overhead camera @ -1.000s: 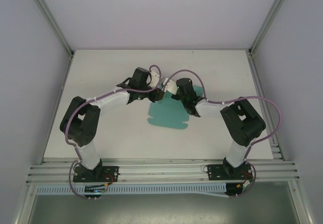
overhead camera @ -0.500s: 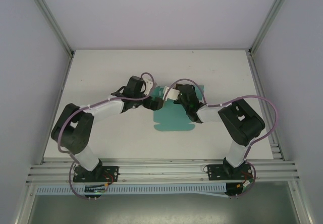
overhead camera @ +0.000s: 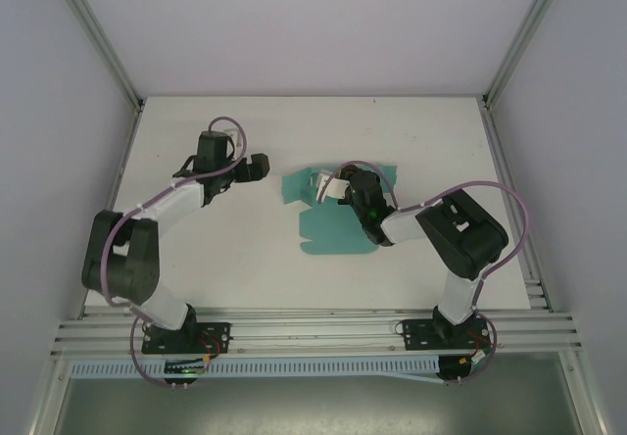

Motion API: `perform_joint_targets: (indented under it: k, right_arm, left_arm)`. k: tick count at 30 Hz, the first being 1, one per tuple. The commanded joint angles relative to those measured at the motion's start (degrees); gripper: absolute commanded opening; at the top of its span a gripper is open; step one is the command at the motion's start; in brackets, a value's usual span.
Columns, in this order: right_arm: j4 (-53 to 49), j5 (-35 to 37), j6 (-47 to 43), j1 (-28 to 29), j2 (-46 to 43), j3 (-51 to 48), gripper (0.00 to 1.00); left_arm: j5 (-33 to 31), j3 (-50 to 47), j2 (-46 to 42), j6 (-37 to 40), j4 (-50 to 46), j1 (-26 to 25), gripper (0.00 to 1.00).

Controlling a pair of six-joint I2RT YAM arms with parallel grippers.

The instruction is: Assemble paper box

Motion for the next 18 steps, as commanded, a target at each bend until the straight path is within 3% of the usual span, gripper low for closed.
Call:
perform_joint_targets:
  k: [1, 4, 10, 14, 18]
  right_arm:
    - [-1.33, 0.57, 0.60, 0.27, 1.66, -0.47, 0.00]
    - [-1.62, 1.14, 1.31, 0.28, 1.52, -0.37, 0.00]
    - [-3.12, 2.32, 3.13, 0.34, 1.26, -0.15, 0.00]
    - [-4.43, 2.24, 4.39, 0.27, 0.83, -0.06, 0.00]
    - [-4.96, 2.59, 5.08, 0.40, 0.79, 0.03, 0.00]
  left_arm:
    - [6.39, 3.78, 7.75, 4.06, -1.15, -0.69, 0.91]
    - [13.47, 5.18, 11.18, 7.86, 1.86, -2.69, 0.87]
    - [22.90, -0.99, 10.20, 13.71, 11.76, -8.69, 0.85]
    - [25.90, -3.18, 10.89, 13.94, 15.31, -9.16, 0.77]
    - [28.90, -5.57, 10.85, 14.93, 21.09, -9.93, 0.76]
